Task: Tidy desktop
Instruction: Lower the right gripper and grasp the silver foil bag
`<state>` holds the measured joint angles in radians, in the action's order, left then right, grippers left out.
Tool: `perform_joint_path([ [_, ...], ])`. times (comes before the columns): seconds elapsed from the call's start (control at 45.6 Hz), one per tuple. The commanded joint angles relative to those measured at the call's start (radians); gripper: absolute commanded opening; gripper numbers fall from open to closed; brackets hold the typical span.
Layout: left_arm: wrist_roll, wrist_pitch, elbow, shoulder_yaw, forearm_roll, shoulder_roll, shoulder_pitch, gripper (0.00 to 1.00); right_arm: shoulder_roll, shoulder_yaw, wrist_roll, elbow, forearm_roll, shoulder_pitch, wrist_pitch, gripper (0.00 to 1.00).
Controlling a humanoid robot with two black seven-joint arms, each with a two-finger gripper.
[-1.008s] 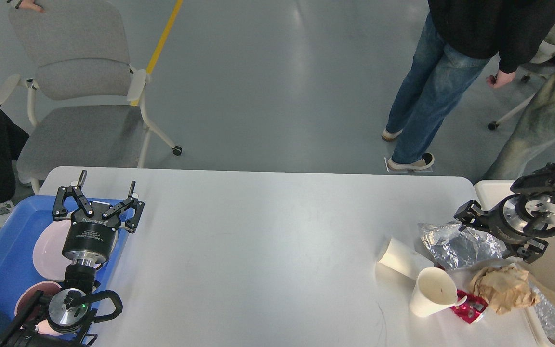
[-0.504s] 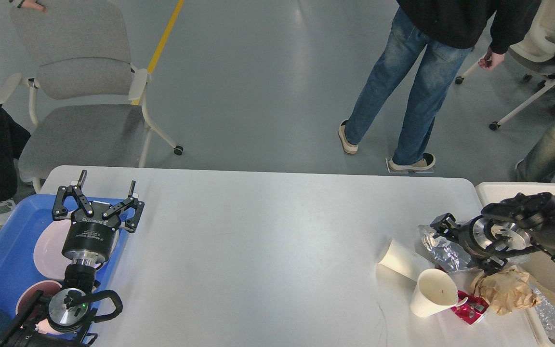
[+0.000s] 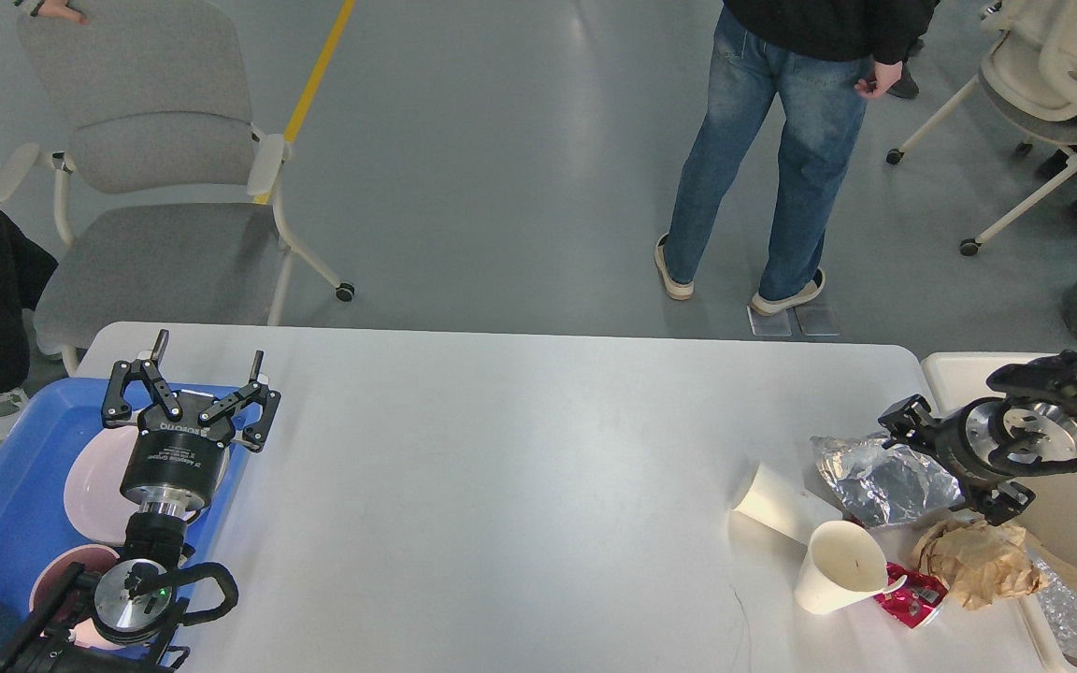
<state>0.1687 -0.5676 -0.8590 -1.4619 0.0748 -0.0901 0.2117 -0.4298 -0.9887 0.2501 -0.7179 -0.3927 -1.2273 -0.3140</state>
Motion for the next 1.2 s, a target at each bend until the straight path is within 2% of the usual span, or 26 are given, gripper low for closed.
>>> perform_joint_path([
  [0.0,0.0,0.0,0.0,0.0,0.0,0.0,0.0,0.96,0.009,-0.002,0.003,0.018,-0.072,0.038,0.01,1.0],
  [0.372,0.0,-0.001,0.0,0.0,0.0,0.0,0.0,0.96,0.045,0.007,0.017,0.061,-0.095,0.114,0.089,1.0],
  [0.416,0.0,-0.002,0.0,0.0,-0.001,0.001,0.0,0.96,0.046,0.013,0.017,0.061,-0.1,0.12,0.09,0.93],
  [0.526,0.0,0.0,0.0,0.0,0.0,0.0,0.0,0.96,0.046,0.053,0.017,0.06,-0.11,0.134,0.09,0.62],
  [0.57,0.0,0.0,0.0,0.0,0.0,0.0,0.0,0.96,0.046,0.064,0.017,0.061,-0.11,0.146,0.092,0.54],
  [0.811,0.0,0.0,0.0,0.0,-0.001,0.0,0.0,0.96,0.045,0.117,0.017,0.063,-0.11,0.158,0.148,0.51],
  [1.008,0.0,0.0,0.0,0.0,0.0,0.0,0.0,0.96,0.046,0.124,0.017,0.061,-0.11,0.163,0.158,0.13],
  [1.051,0.0,0.0,0.0,0.0,0.0,0.001,0.0,0.96,0.046,0.124,0.015,0.06,-0.11,0.163,0.156,0.02],
  [1.183,0.0,-0.001,0.0,0.0,-0.001,0.0,0.0,0.96,0.046,0.124,0.017,0.06,-0.109,0.161,0.156,0.0],
])
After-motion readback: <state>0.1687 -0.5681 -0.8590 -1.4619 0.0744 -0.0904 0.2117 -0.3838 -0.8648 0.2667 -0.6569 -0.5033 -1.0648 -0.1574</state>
